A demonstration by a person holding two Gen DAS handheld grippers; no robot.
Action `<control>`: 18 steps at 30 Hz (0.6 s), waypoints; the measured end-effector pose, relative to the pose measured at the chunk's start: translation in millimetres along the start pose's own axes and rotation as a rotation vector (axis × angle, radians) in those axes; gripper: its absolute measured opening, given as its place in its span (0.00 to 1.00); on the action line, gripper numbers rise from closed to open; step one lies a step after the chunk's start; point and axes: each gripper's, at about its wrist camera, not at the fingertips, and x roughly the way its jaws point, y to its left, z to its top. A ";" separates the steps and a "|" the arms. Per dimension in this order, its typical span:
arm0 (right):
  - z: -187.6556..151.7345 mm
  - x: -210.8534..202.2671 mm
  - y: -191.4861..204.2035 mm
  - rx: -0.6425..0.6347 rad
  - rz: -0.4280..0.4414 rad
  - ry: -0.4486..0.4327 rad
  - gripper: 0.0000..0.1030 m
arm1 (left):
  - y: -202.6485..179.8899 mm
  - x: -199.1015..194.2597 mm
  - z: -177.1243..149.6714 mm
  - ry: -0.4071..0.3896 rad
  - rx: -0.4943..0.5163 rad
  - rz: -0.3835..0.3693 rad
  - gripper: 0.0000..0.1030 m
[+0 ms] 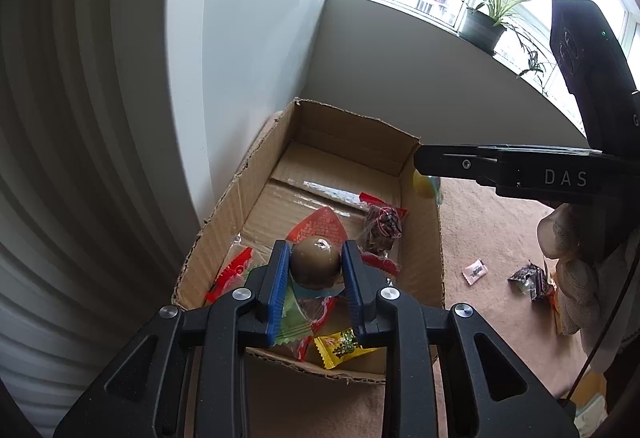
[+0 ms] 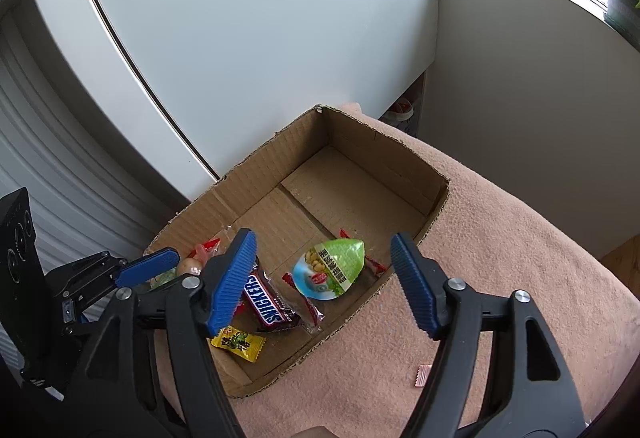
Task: Organize snacks
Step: 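Lower both held snacks into the box and open both tools, then move both tools back toward the bread bag and remaining wrappers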
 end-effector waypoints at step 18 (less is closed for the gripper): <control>-39.6 -80.9 -45.3 0.071 -0.077 -0.070 0.82 | -38.4 -21.2 -5.5 -0.036 0.037 -0.050 0.59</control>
